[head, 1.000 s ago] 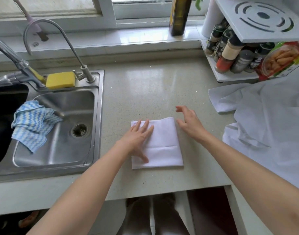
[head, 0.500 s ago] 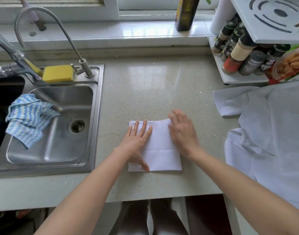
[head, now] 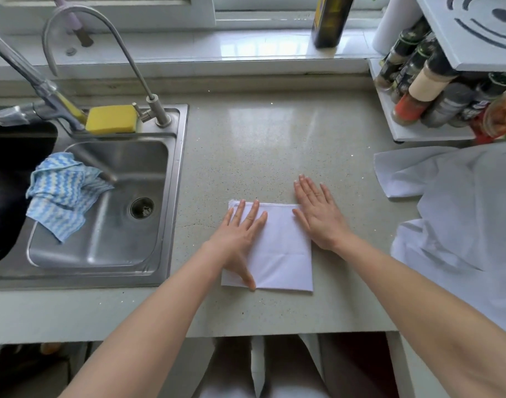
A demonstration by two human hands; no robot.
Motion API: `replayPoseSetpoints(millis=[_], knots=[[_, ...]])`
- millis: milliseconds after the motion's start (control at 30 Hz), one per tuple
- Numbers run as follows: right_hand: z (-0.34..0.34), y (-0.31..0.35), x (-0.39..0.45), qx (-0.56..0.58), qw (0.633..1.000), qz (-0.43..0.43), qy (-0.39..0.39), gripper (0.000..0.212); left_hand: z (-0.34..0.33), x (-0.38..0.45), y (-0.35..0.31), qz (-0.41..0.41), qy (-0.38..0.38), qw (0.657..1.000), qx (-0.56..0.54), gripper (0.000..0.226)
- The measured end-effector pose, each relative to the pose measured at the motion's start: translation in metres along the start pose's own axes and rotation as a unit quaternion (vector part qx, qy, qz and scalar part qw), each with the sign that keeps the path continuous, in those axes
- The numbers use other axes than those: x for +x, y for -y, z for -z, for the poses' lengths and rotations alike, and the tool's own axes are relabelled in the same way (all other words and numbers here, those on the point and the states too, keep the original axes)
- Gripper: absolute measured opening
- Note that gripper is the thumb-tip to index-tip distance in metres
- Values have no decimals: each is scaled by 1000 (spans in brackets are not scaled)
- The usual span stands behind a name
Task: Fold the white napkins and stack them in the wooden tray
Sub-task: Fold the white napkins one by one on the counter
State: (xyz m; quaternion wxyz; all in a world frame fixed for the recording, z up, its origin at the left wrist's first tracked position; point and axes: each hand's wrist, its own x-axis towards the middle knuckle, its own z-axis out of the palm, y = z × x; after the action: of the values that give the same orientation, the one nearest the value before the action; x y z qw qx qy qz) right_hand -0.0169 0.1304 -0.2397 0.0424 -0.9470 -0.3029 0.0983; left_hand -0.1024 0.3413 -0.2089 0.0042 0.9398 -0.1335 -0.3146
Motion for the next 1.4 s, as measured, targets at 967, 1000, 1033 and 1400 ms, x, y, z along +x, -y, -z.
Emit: replayPoseSetpoints(millis=[967, 1000, 1033, 1400], knots=[[24, 129, -103, -171, 973, 53, 147, 5, -51, -83, -34, -28, 12, 999, 22, 62], [23, 119, -102, -114, 980, 54, 155, 18, -50, -82, -30, -40, 7, 999, 7, 61], [20, 108, -104, -69, 984, 53, 158, 31, -48, -81, -24, -52, 7, 998, -24, 60], [16, 58, -89, 428, 871, -241, 33, 33, -38, -56, 14, 139, -203, 905, -347, 34]])
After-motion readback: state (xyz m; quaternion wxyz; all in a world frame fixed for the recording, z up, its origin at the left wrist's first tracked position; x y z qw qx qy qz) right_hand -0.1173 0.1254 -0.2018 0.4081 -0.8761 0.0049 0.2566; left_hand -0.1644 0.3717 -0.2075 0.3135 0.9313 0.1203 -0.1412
